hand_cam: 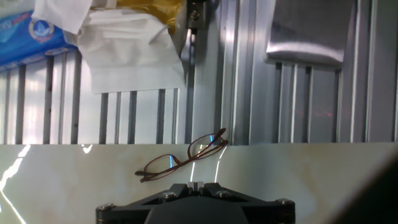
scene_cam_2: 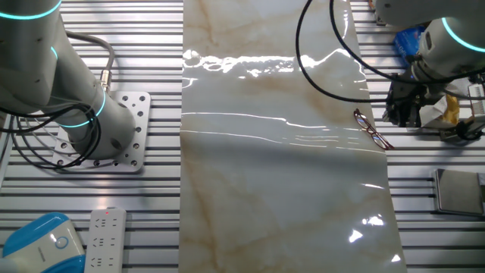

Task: Unfold the leg of the glasses (with one hand)

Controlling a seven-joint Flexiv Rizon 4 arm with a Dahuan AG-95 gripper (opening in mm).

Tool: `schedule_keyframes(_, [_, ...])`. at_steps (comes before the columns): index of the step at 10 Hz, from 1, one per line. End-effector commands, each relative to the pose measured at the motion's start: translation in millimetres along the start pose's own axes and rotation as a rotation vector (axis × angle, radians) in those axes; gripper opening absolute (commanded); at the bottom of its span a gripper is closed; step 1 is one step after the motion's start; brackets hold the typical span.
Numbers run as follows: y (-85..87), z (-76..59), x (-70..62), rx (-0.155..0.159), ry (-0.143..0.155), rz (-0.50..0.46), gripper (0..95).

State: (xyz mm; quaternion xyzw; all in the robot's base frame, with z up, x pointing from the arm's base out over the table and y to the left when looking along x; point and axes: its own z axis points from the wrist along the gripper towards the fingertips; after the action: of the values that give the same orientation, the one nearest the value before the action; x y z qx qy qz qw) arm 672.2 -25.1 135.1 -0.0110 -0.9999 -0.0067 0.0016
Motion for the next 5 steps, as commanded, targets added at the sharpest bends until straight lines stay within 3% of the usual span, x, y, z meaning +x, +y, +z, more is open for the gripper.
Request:
schedule_keyframes(1, [0.1,0.9,-2.4,0.000,0.005,0.013,0.0])
schedule_keyframes(5, [0.1,0.9,-2.4,0.003,-0.002,0.036,0.0])
